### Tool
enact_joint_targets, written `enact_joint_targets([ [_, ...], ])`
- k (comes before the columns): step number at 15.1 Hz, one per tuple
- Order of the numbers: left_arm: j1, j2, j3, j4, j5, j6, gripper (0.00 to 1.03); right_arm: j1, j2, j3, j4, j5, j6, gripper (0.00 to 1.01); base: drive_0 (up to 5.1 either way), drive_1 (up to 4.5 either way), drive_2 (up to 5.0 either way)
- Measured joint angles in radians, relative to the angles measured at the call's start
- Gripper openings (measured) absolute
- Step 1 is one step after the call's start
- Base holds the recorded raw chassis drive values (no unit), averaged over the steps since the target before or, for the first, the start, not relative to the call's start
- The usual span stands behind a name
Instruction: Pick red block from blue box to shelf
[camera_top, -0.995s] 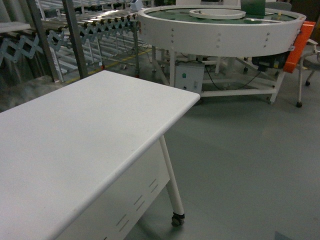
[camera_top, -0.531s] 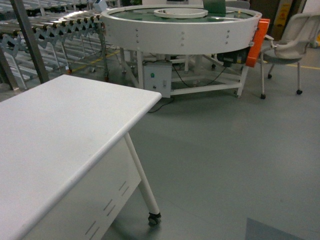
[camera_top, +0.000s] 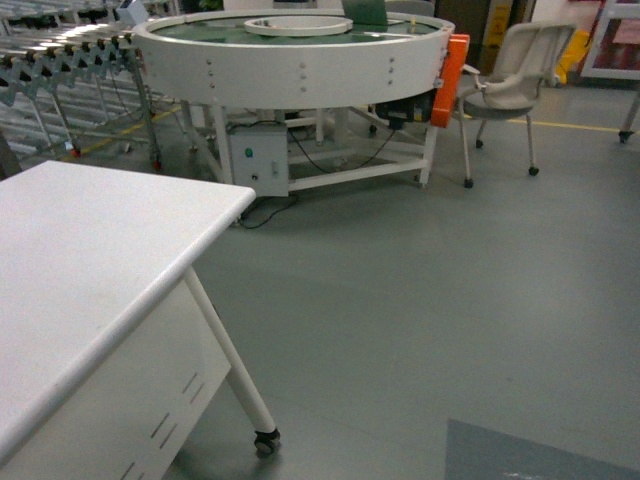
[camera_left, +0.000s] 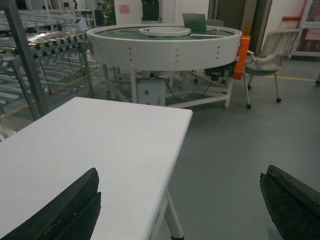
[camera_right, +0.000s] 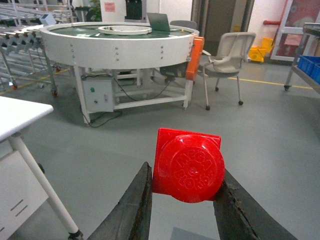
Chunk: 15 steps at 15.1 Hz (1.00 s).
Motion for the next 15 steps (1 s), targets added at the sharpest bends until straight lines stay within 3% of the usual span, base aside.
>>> enact_joint_targets([
  [15,0.000,0.000,0.000,0.000,0.000,0.000,0.98,0.000,0.000,0.000,0.000,0.000,0.000,0.28,-1.4,-1.43,-1.4],
])
